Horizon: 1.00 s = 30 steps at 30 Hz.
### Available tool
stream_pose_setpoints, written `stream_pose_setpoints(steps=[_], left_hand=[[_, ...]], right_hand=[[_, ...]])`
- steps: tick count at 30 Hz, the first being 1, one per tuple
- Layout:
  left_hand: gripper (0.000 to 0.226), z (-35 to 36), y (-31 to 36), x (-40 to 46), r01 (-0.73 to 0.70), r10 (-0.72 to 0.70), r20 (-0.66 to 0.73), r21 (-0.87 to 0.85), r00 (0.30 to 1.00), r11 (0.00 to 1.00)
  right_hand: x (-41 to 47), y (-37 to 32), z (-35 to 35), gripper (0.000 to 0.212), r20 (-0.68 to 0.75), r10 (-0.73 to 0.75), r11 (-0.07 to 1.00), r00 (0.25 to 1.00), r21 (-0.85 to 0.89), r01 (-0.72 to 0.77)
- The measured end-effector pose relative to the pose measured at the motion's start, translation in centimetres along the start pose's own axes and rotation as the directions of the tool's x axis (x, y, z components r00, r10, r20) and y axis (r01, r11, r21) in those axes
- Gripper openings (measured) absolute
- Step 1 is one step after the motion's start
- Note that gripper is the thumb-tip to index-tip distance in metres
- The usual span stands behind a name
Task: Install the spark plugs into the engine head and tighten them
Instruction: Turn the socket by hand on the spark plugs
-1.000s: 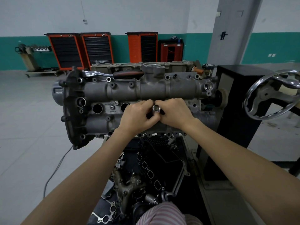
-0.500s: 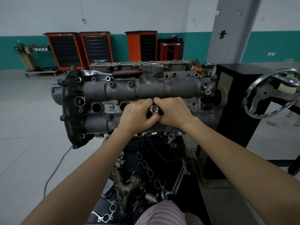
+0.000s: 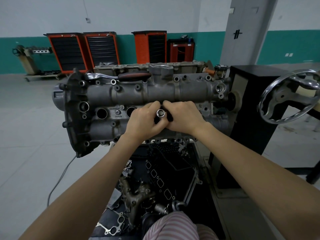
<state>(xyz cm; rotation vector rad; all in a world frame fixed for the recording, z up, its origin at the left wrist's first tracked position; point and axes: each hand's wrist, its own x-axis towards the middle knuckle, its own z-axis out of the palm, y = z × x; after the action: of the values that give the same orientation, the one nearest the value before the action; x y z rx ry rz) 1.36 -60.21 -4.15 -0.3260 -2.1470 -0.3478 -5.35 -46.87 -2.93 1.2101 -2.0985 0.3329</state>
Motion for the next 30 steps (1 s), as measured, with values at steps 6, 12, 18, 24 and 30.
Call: stream_pose_setpoints(steps=[6, 12, 18, 24, 30], left_hand=[[0.032, -0.09, 0.16, 0.01, 0.025, -0.025, -0.003, -0.005, 1.000, 1.000], [0.042, 0.16, 0.04, 0.06, 0.030, -0.030, -0.022, 0.004, 0.999, 1.000], [0.028, 0.04, 0.16, -0.07, -0.020, 0.020, 0.001, -0.031, 1.000, 0.999], [0.029, 0.11, 0.07, -0.09, -0.014, 0.014, 0.000, -0.006, 1.000, 1.000], [0.035, 0.32, -0.14, -0.10, -0.019, 0.019, -0.024, 0.013, 1.000, 1.000]], right_hand=[[-0.07, 0.08, -0.04, 0.016, 0.049, -0.015, 1.000, 0.999, 0.008, 0.015], [-0.13, 0.12, -0.07, 0.021, 0.055, 0.018, 1.000, 0.998, 0.001, -0.018], [-0.05, -0.15, -0.07, 0.021, 0.002, 0.023, 1.000, 1.000, -0.002, -0.023], [-0.01, 0.01, -0.01, 0.016, -0.015, -0.004, 1.000, 1.000, 0.007, 0.004], [-0.14, -0.38, -0.37, 0.013, -0.077, 0.009, 0.996, 0.997, 0.093, -0.002]])
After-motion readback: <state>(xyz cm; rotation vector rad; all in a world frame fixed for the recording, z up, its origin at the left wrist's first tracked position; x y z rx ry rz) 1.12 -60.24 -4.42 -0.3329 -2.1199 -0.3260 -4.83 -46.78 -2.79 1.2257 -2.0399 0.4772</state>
